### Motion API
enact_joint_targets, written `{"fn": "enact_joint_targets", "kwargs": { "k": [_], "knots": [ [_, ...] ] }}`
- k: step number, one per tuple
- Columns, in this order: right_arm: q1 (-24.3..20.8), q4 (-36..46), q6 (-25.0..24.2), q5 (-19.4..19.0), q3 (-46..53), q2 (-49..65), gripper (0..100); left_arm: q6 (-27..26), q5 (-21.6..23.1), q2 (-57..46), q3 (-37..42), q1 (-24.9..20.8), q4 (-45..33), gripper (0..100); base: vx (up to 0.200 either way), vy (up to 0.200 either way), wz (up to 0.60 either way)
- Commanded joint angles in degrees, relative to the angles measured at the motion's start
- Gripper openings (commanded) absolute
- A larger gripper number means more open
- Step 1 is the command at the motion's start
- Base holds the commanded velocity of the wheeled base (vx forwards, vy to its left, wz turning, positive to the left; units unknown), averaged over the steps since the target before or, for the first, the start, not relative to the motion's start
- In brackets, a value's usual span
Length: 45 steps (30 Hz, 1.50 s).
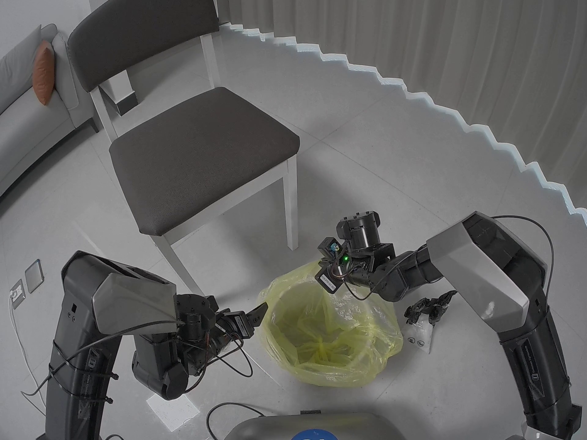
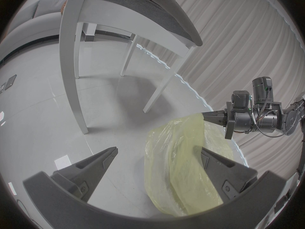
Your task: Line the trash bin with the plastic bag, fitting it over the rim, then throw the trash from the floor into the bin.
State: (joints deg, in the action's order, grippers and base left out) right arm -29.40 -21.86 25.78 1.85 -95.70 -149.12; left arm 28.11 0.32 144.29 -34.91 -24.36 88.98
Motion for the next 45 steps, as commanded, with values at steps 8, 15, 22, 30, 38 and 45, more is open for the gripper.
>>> {"fn": "enact_joint_targets", "kwargs": {
  "k": [8, 15, 22, 30, 38, 45],
  "knots": [
    [-0.83, -0.11, -0.03, 0.08, 0.42, -0.47, 0, 0.01, 0.03, 0.03, 0.2, -0.16, 0.93, 100, 0.0, 0.0, 0.0],
    [-0.92, 0.06, 0.32, 0.34, 0.69, -0.04, 100, 0.01, -0.05, 0.03, 0.11, -0.08, 0.93, 100, 0.0, 0.0, 0.0],
    [-0.74, -1.35, -1.44, 0.96, 0.6, 1.72, 100, 0.01, -0.05, 0.03, 0.02, -0.16, 0.93, 100, 0.0, 0.0, 0.0],
    [0.4, -0.91, -1.61, 1.05, 2.8, 6.47, 100, 0.01, -0.05, 0.03, 0.11, -0.34, 0.93, 100, 0.0, 0.0, 0.0],
    [2.33, -0.82, -1.61, 1.05, 10.35, 10.42, 100, -0.07, -0.14, 0.2, 0.02, -0.34, 0.93, 100, 0.0, 0.0, 0.0],
    [1.72, -0.82, -1.17, 0.96, 13.61, 10.69, 100, -0.07, -0.32, 0.2, 0.02, -0.43, 0.93, 100, 0.0, 0.0, 0.0]
  ]
}}
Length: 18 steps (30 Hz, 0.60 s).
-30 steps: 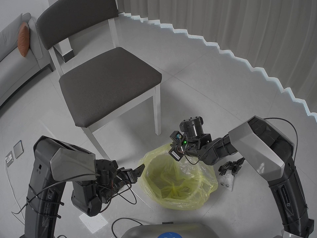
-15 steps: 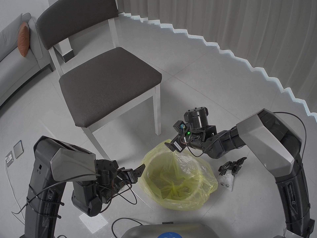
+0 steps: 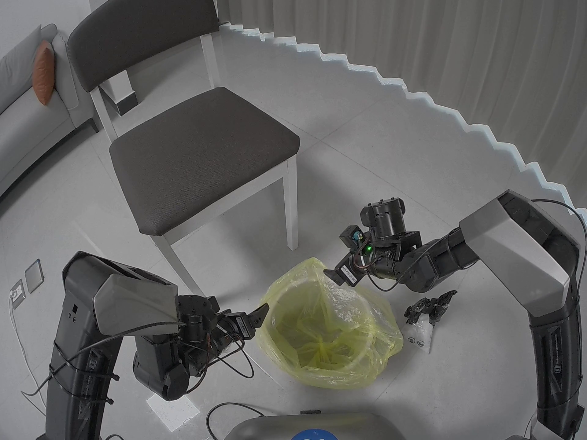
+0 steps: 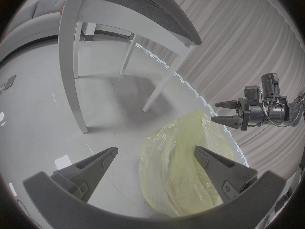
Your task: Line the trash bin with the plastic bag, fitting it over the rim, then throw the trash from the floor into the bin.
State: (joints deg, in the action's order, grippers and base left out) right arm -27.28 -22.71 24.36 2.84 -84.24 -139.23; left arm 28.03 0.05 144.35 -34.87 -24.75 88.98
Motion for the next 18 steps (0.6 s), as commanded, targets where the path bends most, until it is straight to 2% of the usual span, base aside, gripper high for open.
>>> {"fn": "enact_joint_targets", "kwargs": {
  "k": [1, 10, 18],
  "knots": [
    [-0.4, 0.04, 0.43, -0.03, 3.11, 0.8, 100, 0.01, -0.05, 0.14, -0.03, -0.04, 0.93, 100, 0.0, 0.0, 0.0],
    [0.3, 0.12, 2.19, 0.06, 5.75, -0.61, 100, -0.08, -0.05, 0.32, 0.06, -0.13, 0.93, 100, 0.0, 0.0, 0.0],
    [5.31, 1.18, 2.89, 0.06, 5.4, -0.78, 100, -0.16, -0.14, 1.02, -0.12, -0.13, 0.93, 100, 0.0, 0.0, 0.0]
  ]
}}
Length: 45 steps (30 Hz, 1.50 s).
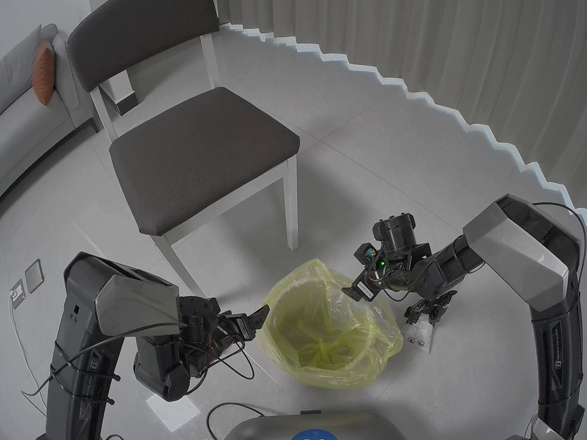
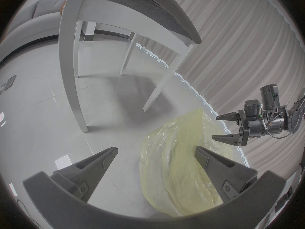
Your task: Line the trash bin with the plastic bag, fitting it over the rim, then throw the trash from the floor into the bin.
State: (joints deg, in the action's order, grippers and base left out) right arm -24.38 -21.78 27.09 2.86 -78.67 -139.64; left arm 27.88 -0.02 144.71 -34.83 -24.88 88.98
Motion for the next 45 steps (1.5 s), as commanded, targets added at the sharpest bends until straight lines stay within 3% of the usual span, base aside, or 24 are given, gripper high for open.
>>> {"fn": "enact_joint_targets", "kwargs": {
  "k": [1, 7, 32, 45],
  "knots": [
    [2.94, 0.34, 0.16, 0.04, -0.17, -0.37, 100, -0.11, -0.06, 0.74, -0.15, 0.01, 0.93, 100, 0.0, 0.0, 0.0],
    [4.78, 0.34, 0.16, 0.04, -0.88, -1.6, 100, -0.11, -0.24, 0.83, -0.15, -0.08, 0.93, 100, 0.0, 0.0, 0.0],
    [2.94, 0.08, -0.28, 0.04, -3.42, -5.55, 100, -0.11, -0.24, 1.01, -0.33, 0.01, 0.93, 100, 0.0, 0.0, 0.0],
    [2.94, 0.34, -0.28, 0.04, -2.28, 3.32, 100, -0.11, -0.33, 0.92, -0.24, -0.08, 0.93, 100, 0.0, 0.0, 0.0]
  ]
}}
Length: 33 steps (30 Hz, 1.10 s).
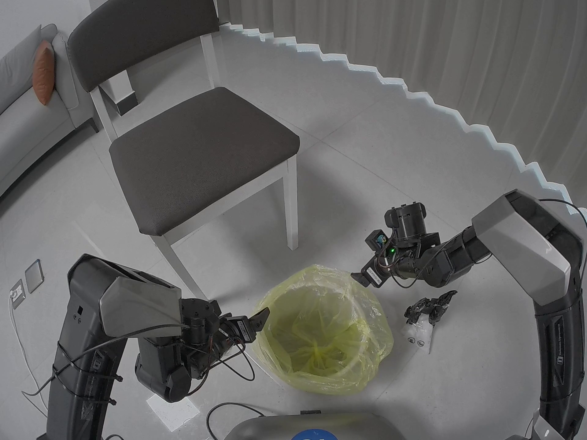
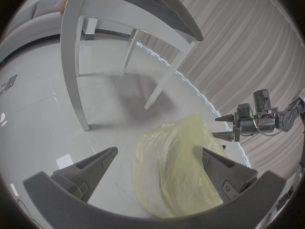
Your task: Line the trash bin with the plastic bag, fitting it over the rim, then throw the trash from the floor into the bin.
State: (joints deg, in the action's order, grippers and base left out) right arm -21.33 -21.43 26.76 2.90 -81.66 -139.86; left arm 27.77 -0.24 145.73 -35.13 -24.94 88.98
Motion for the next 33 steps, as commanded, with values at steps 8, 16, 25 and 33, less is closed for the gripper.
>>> {"fn": "enact_joint_targets", "kwargs": {
  "k": [8, 16, 25, 33],
  "knots": [
    [-0.55, -0.1, -0.04, 0.0, 2.12, 5.21, 100, 0.0, -0.2, -0.97, 0.42, -0.11, 0.93, 100, 0.0, 0.0, 0.0],
    [-8.99, -0.72, 0.31, 0.0, 7.92, 6.62, 100, -0.08, -0.28, -1.5, 0.59, -0.11, 0.93, 100, 0.0, 0.0, 0.0],
    [-16.11, -0.72, 0.49, 1.76, 7.75, 1.87, 100, -0.17, -1.16, -3.7, 1.12, -0.11, 0.93, 100, 0.0, 0.0, 0.0],
    [-19.01, -0.81, 0.49, 1.76, 7.49, -2.08, 100, -0.17, -1.25, -4.22, 1.3, -0.11, 0.93, 100, 0.0, 0.0, 0.0]
  ]
}}
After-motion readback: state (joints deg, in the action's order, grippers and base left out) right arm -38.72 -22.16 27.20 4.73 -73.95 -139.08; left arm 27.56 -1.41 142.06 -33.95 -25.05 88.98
